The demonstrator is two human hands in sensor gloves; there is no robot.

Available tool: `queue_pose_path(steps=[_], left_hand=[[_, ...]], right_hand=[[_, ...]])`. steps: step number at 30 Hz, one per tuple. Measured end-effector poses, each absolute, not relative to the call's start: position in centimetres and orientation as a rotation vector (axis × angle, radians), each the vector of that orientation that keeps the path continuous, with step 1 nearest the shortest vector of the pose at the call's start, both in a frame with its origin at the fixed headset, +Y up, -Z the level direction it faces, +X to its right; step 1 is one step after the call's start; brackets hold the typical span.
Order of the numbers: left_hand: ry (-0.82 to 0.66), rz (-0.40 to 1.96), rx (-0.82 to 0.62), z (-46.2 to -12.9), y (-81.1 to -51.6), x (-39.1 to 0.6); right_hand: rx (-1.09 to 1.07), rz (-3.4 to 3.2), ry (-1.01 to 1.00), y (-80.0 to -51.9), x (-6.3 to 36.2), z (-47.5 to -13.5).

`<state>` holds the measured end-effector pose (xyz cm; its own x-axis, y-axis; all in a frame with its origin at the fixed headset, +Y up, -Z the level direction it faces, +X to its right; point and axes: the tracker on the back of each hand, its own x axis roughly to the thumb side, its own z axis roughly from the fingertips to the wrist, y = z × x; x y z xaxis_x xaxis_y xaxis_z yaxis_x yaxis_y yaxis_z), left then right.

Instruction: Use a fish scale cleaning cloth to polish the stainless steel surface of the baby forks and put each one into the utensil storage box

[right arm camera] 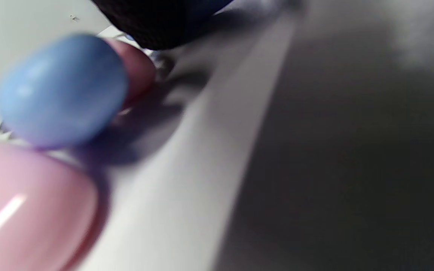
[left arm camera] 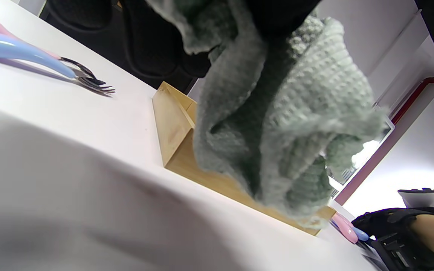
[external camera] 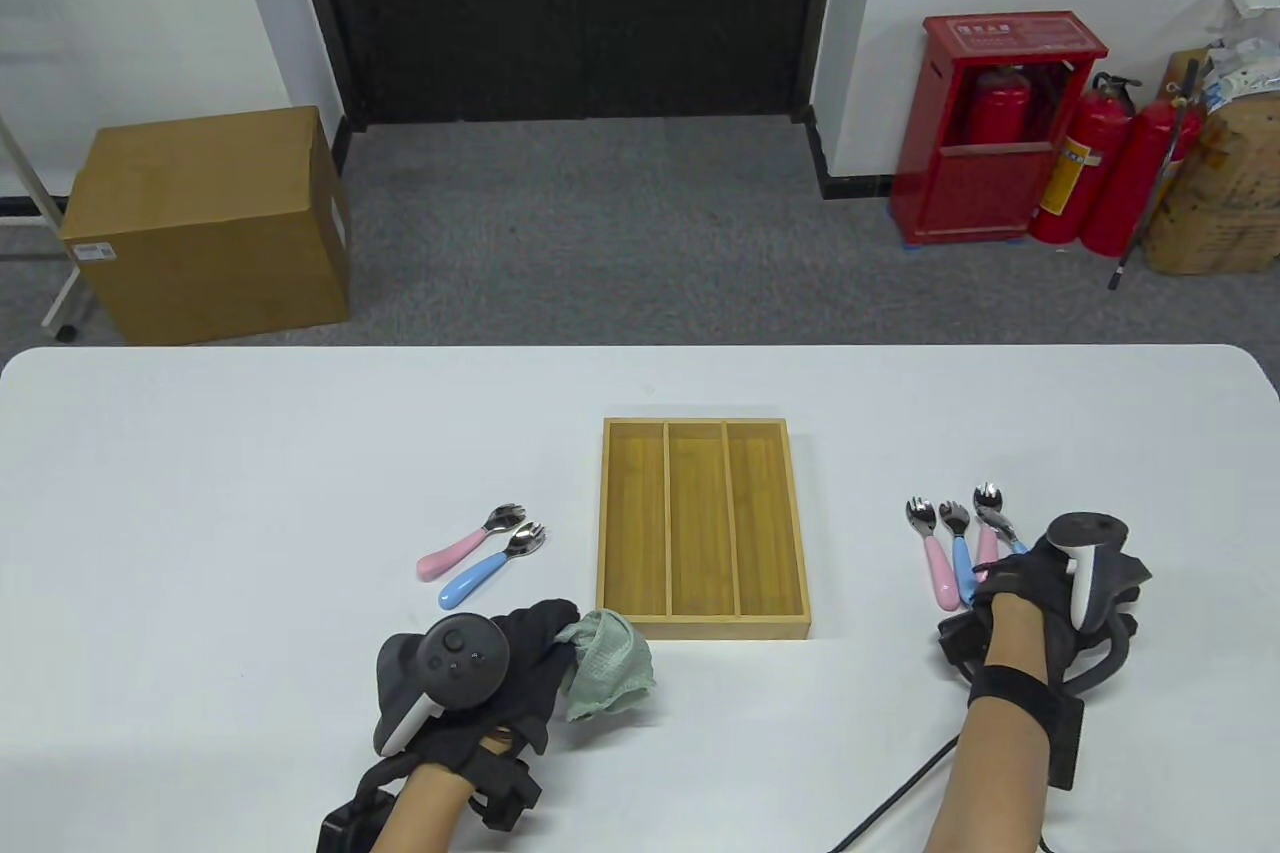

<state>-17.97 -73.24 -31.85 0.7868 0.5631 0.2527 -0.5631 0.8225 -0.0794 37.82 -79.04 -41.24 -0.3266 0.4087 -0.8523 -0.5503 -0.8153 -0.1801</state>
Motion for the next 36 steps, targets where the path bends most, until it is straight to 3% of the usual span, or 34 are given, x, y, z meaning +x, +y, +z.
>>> queue_pose_path(steps=[9,12,15,19,23,28,36], left_hand=[[-0.253,0.632,-0.009,-32.2,-73.6,-18.4],[-0.238,0.657,-0.025,-32.5,-74.0,-18.6],[-0.219,0.685,-0.034,-32.7,-74.2,-18.8],[-0.178,0.712,-0.031,-32.9,-74.6,-19.1],[-0.129,0.809,-0.031,-32.9,-75.0,-19.7],[-0.087,0.895,-0.021,-32.9,-75.3,-20.1],[-0.042,1.042,-0.007,-32.9,-75.9,-20.4]], right_hand=[[-1.279,2.211,0.050,-78.1,38.1,-39.1],[-1.173,2.192,-0.077,-76.4,37.7,-38.3],[-0.935,2.206,-0.194,-73.9,35.8,-38.2],[-0.500,2.254,-0.338,-70.6,30.1,-38.0],[-0.128,2.208,-0.249,-69.2,21.7,-36.6],[0.181,2.094,-0.047,-71.0,12.6,-34.4],[0.416,2.084,0.079,-73.0,7.6,-32.2]])
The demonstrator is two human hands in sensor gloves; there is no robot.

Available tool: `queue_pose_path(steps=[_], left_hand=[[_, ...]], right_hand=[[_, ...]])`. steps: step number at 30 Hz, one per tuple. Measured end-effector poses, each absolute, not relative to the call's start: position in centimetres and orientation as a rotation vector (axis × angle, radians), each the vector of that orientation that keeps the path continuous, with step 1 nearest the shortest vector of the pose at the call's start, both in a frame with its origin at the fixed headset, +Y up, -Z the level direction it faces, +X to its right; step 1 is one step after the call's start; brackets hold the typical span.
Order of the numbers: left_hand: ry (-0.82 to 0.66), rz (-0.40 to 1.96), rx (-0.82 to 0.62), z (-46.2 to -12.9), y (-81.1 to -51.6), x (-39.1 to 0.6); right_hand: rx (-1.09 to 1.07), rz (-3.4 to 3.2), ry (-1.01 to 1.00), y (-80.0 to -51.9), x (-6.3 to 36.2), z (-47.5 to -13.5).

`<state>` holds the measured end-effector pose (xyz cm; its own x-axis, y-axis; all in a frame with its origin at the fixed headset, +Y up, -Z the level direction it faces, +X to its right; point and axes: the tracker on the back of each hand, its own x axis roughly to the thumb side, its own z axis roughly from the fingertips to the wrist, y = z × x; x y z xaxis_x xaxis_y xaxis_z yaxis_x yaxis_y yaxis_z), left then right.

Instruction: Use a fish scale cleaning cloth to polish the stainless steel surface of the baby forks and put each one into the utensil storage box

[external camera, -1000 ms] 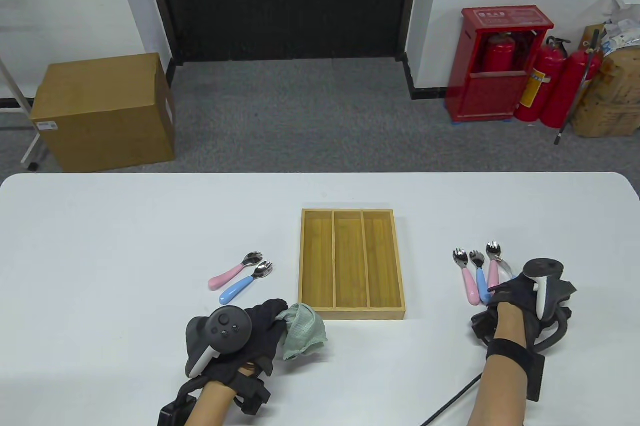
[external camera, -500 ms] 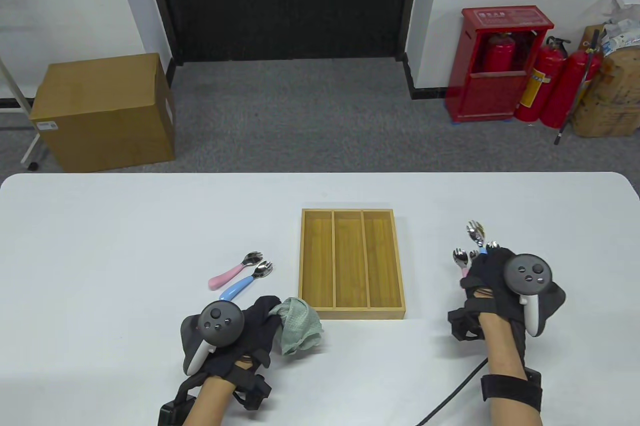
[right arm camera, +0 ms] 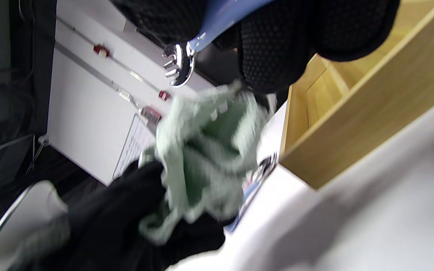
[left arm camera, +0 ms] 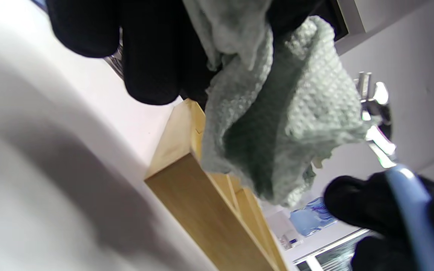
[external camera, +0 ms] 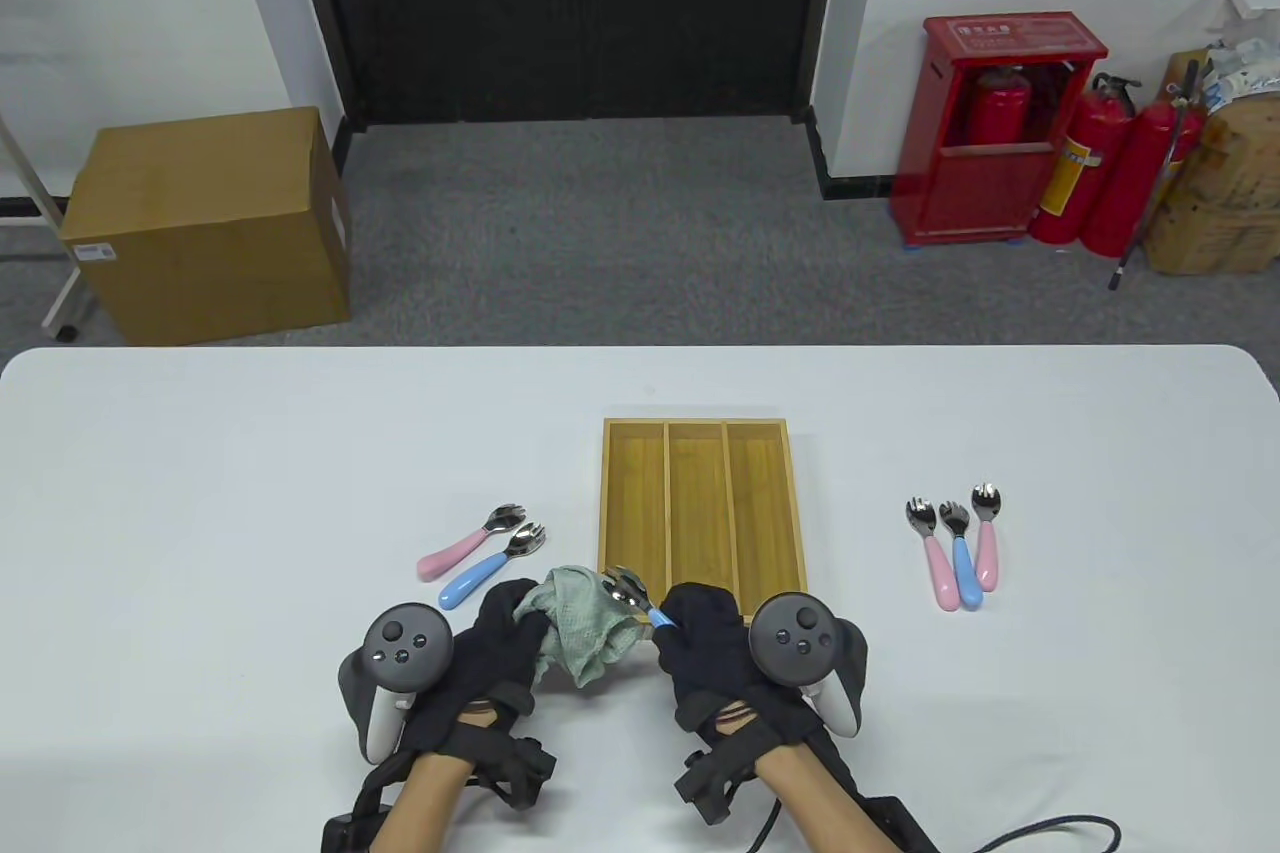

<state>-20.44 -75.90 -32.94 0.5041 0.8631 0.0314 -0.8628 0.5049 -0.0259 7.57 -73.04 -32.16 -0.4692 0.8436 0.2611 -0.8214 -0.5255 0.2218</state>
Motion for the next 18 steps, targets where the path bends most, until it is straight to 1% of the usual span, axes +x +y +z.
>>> queue_pose_path(steps=[4,9,12,15,18], left_hand=[[-0.047,1.149,-0.001,-32.7,-76.0,-20.2],[-0.072,1.312,-0.017,-32.4,-76.0,-19.4],[-0.070,1.349,-0.001,-32.1,-75.9,-19.1],[-0.121,1.375,-0.013,-32.0,-76.0,-18.7],[-0.161,1.447,-0.056,-32.0,-76.3,-18.6]], right_hand=[[0.437,2.032,0.120,-73.6,6.8,-32.0],[0.441,2.004,0.120,-74.3,6.3,-31.7],[0.447,1.990,0.139,-74.6,6.1,-31.6],[0.462,1.965,0.138,-74.6,6.0,-31.6],[0.482,1.956,0.119,-74.7,5.9,-31.5]])
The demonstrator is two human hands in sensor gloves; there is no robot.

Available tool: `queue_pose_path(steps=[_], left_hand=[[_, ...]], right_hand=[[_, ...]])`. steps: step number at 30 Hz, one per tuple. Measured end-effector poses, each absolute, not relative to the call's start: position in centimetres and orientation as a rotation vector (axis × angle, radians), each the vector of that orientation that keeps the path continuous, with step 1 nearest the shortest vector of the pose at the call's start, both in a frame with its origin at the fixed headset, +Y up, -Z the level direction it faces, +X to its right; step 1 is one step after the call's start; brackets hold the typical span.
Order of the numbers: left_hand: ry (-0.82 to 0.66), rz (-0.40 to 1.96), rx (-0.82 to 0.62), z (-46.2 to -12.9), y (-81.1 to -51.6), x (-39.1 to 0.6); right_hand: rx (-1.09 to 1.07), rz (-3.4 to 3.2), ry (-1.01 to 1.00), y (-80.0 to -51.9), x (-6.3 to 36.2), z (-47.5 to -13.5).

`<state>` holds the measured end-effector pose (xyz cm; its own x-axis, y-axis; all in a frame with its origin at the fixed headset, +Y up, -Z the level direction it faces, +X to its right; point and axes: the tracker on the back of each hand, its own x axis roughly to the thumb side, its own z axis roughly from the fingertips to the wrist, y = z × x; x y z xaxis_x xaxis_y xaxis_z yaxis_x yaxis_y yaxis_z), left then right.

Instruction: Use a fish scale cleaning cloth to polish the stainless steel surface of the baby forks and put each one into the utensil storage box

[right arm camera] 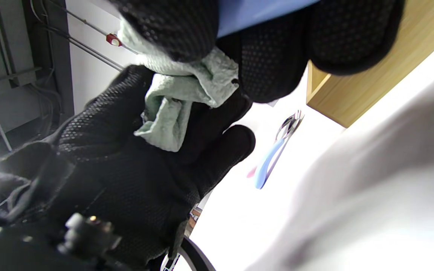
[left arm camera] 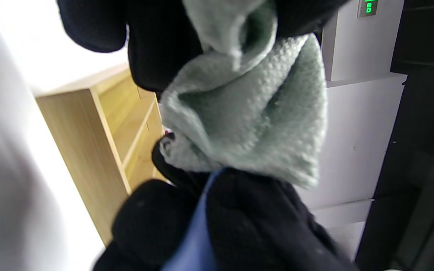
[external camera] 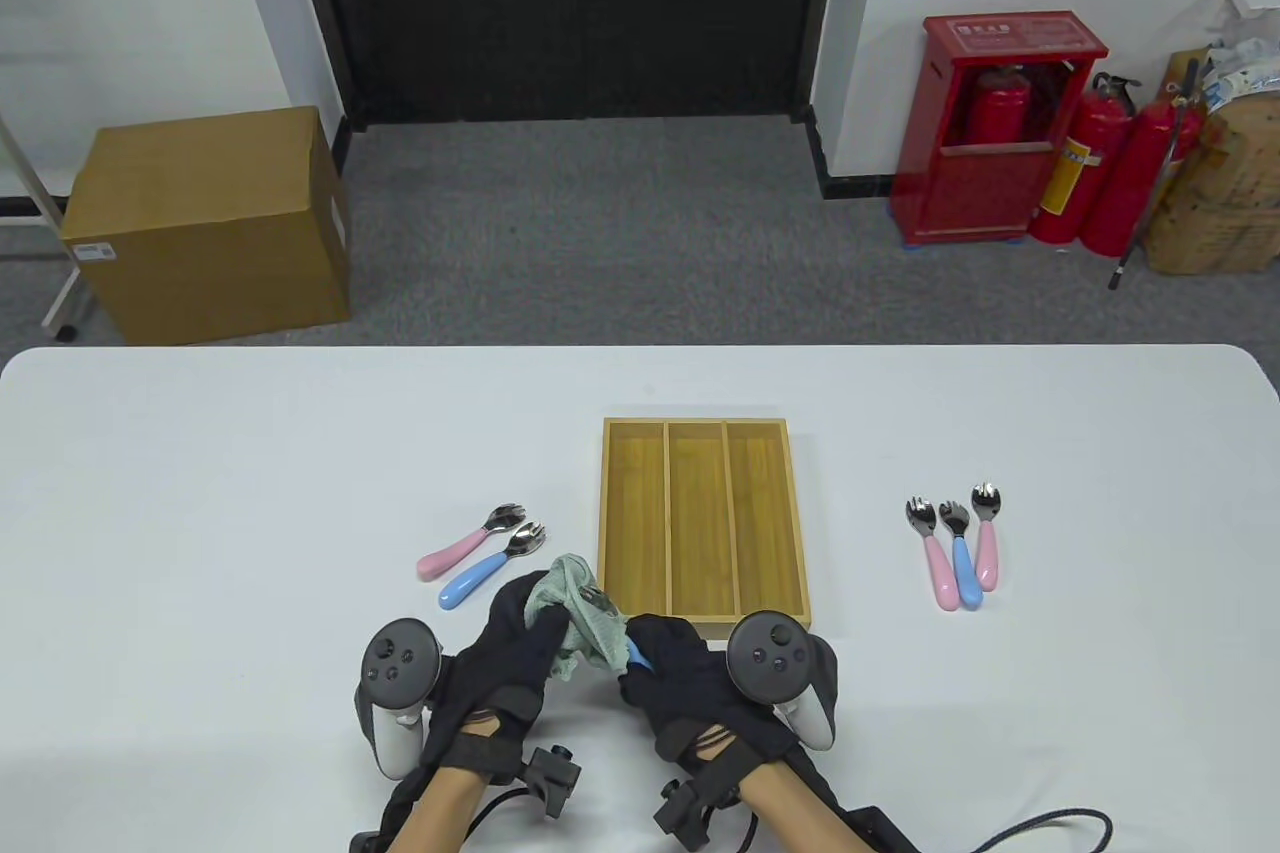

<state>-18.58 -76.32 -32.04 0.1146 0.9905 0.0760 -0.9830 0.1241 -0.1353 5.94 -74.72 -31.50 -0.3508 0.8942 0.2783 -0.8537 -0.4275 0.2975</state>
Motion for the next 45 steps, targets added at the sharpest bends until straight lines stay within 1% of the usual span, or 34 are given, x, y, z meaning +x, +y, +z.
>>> queue_pose_path(steps=[4,7,9,11,16,18,21,24,27,32,35,38,45], left_hand=[[-0.158,1.508,-0.091,-32.1,-76.6,-18.6],[-0.206,1.529,-0.151,-32.1,-76.7,-17.9],[-0.193,1.525,-0.150,-32.0,-76.7,-17.7],[-0.232,1.521,-0.165,-32.2,-76.6,-17.7],[-0.261,1.637,-0.244,-32.3,-76.7,-17.2],[-0.246,1.661,-0.215,-32.3,-76.8,-17.2],[-0.180,1.665,-0.103,-32.0,-76.6,-17.3],[-0.199,1.647,-0.089,-32.0,-76.2,-17.3],[-0.205,1.579,-0.042,-32.1,-75.7,-17.6],[-0.132,1.596,0.048,-32.0,-75.8,-18.9],[-0.109,1.611,0.068,-31.8,-75.9,-19.2],[-0.085,1.722,0.036,-31.5,-76.4,-18.9],[-0.119,1.964,-0.113,-31.2,-77.7,-17.2]], right_hand=[[0.531,1.922,0.125,-74.7,5.7,-31.4],[0.595,1.902,0.154,-74.8,5.0,-31.2],[0.574,1.914,0.120,-74.8,5.0,-31.0],[0.574,1.900,0.145,-74.9,5.2,-31.1],[0.554,1.837,0.149,-74.9,5.2,-31.0],[0.549,1.821,0.152,-74.9,5.1,-30.9],[0.560,1.807,0.135,-75.1,4.9,-31.0],[0.580,1.792,0.137,-75.1,4.7,-30.9],[0.576,1.797,0.154,-75.4,4.7,-30.9],[0.553,1.875,0.214,-76.0,5.2,-31.0],[0.579,1.863,0.222,-76.0,5.0,-31.1],[0.604,1.845,0.199,-75.8,4.6,-31.0],[0.618,1.802,0.185,-75.1,4.2,-30.5]])
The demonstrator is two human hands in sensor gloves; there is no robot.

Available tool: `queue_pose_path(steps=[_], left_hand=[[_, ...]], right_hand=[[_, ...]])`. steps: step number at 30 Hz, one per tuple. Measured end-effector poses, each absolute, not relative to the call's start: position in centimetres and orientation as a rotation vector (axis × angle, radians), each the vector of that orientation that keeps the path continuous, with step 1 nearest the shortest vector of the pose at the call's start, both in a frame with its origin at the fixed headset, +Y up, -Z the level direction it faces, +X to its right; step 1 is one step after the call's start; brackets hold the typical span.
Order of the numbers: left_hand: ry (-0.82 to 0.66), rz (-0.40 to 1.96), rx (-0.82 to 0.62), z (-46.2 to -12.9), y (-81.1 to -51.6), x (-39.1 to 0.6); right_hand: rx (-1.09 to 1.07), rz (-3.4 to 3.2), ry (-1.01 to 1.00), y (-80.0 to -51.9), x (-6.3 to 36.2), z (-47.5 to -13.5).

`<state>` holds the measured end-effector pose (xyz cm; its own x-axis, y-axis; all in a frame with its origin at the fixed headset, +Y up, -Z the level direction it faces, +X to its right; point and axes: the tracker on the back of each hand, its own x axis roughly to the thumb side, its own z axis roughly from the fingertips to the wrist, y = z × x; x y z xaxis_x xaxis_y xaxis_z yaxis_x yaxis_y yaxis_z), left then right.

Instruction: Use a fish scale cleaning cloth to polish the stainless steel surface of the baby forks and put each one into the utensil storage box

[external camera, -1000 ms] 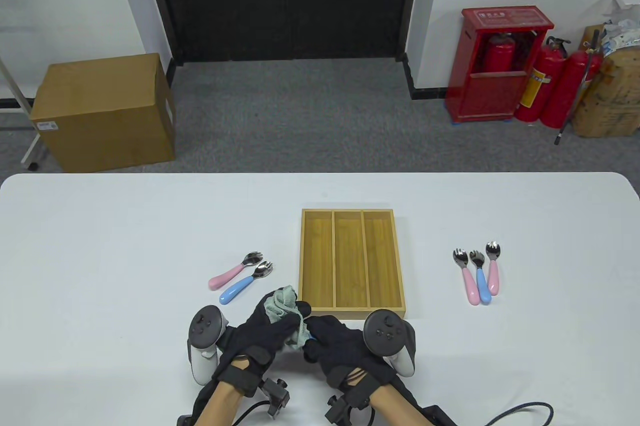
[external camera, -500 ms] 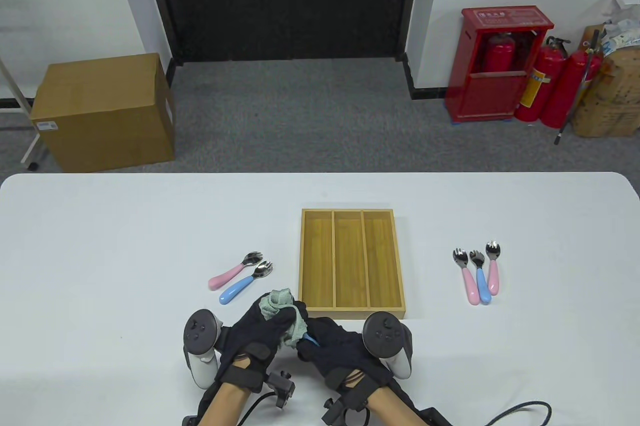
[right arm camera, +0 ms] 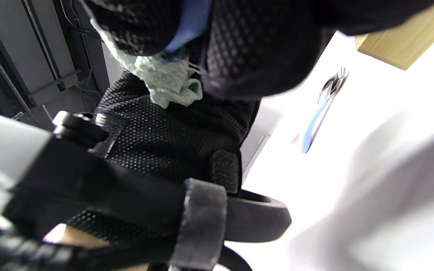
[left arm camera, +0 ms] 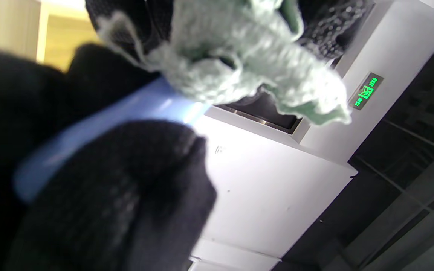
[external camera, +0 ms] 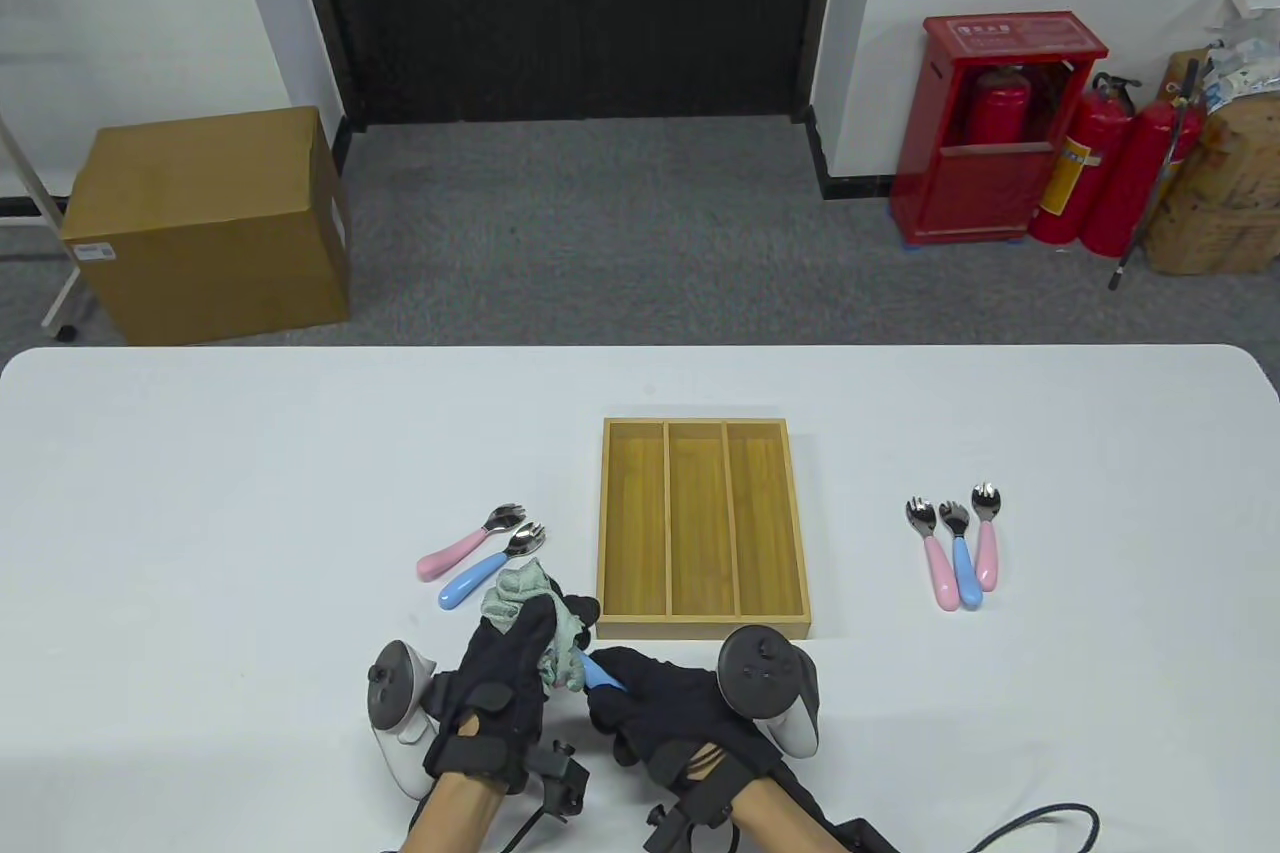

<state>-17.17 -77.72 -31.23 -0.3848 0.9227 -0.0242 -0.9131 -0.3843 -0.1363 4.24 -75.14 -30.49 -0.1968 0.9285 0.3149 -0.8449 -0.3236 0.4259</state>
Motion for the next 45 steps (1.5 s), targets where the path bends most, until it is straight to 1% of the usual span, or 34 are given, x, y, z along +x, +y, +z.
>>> queue_pose_path(steps=[3,6,13,18,22,26,29,31,33,35,37,39,45], left_hand=[[-0.166,2.030,-0.222,-31.3,-78.0,-16.2],[-0.191,2.049,-0.267,-31.4,-78.2,-15.7],[-0.163,1.925,-0.158,-31.7,-77.5,-16.8],[-0.088,1.867,-0.072,-31.9,-77.5,-18.1],[-0.057,1.825,-0.012,-32.1,-77.5,-19.1],[-0.043,1.840,-0.003,-31.9,-77.7,-19.1],[-0.037,1.903,-0.048,-31.7,-78.2,-18.4],[-0.060,1.975,-0.117,-31.7,-78.5,-17.6],[-0.114,2.034,-0.234,-31.7,-78.8,-16.4],[-0.125,2.074,-0.280,-31.8,-78.8,-16.1],[-0.129,1.985,-0.228,-32.1,-78.6,-16.4],[-0.101,1.907,-0.179,-32.3,-78.3,-17.0],[-0.046,1.830,-0.099,-32.8,-78.1,-18.6]], right_hand=[[0.608,1.787,0.196,-75.2,4.3,-30.4],[0.599,1.781,0.212,-75.3,4.4,-30.4],[0.602,1.799,0.227,-75.4,4.0,-30.6],[0.598,1.817,0.241,-75.5,3.6,-30.7],[0.611,1.826,0.249,-75.5,3.4,-30.5],[0.622,1.836,0.237,-75.3,3.3,-30.4],[0.616,1.838,0.224,-75.3,3.3,-30.3],[0.607,1.835,0.208,-75.2,3.5,-30.3],[0.586,1.832,0.185,-75.1,3.7,-30.5],[0.584,1.826,0.195,-75.2,4.0,-30.6],[0.580,1.841,0.192,-75.2,4.1,-30.6],[0.570,1.839,0.189,-75.3,4.1,-30.7],[0.564,1.842,0.204,-75.3,3.9,-30.7]])
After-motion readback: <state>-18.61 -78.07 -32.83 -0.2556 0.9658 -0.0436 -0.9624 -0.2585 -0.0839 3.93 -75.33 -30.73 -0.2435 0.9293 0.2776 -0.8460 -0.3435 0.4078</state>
